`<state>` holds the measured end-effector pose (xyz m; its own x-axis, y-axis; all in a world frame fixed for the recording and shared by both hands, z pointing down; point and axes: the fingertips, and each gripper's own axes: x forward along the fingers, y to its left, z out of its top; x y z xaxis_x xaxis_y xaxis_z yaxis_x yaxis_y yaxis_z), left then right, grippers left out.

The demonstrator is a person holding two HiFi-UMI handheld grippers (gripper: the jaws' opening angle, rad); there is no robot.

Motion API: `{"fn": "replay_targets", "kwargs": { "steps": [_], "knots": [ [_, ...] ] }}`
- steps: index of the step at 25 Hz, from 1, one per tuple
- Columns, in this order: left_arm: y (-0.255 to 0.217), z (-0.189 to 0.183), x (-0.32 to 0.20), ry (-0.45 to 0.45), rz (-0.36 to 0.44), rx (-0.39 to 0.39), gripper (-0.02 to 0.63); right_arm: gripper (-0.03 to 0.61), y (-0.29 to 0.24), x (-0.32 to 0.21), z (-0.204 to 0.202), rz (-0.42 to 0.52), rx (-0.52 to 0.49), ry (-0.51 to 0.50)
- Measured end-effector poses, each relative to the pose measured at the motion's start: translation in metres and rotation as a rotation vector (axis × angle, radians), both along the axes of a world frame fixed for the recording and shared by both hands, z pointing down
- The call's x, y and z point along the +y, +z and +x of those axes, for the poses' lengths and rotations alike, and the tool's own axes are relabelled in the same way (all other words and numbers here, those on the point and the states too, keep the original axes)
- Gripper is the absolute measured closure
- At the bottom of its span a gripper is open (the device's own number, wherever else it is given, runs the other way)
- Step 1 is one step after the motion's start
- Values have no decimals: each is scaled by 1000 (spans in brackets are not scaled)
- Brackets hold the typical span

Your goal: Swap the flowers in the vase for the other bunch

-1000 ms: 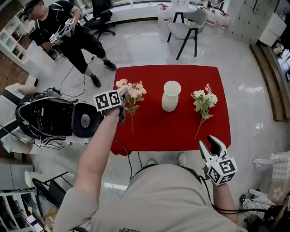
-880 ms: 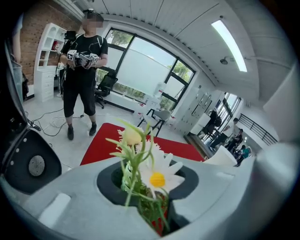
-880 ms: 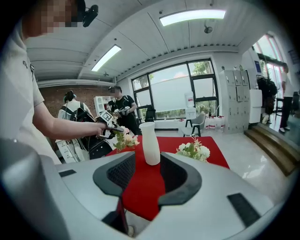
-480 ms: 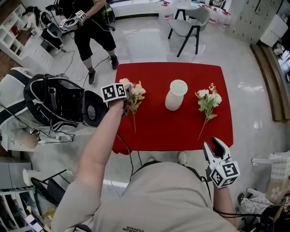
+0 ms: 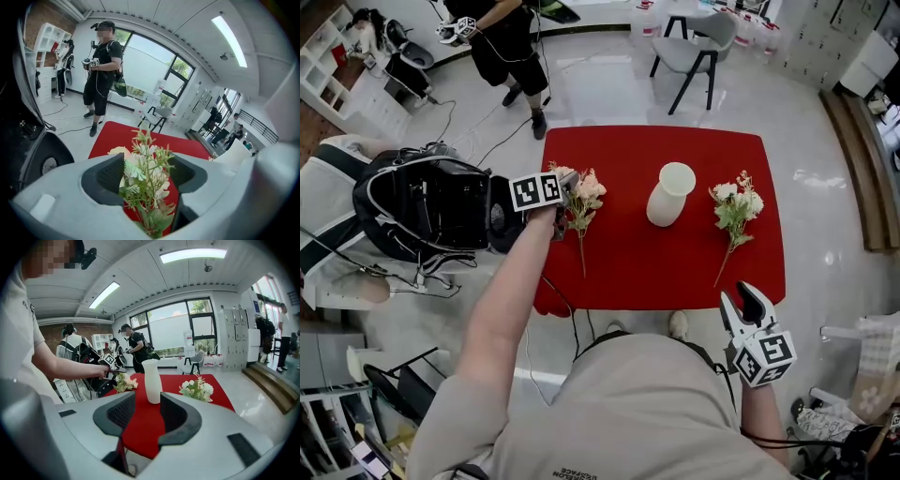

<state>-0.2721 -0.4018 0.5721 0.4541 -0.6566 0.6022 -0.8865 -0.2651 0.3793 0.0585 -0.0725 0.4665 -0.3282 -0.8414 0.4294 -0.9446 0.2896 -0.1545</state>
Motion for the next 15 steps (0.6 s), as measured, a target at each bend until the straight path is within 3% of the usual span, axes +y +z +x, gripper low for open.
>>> {"fn": "replay_targets", "kwargs": {
  "steps": [9, 15],
  "knots": [
    [-39, -5, 21, 3, 108, 38, 323, 408, 3, -3, -23, 5, -6, -62],
    [-82, -7, 41, 17, 197, 114, 323, 408, 0, -4, -44, 11, -5, -117]
  ]
}}
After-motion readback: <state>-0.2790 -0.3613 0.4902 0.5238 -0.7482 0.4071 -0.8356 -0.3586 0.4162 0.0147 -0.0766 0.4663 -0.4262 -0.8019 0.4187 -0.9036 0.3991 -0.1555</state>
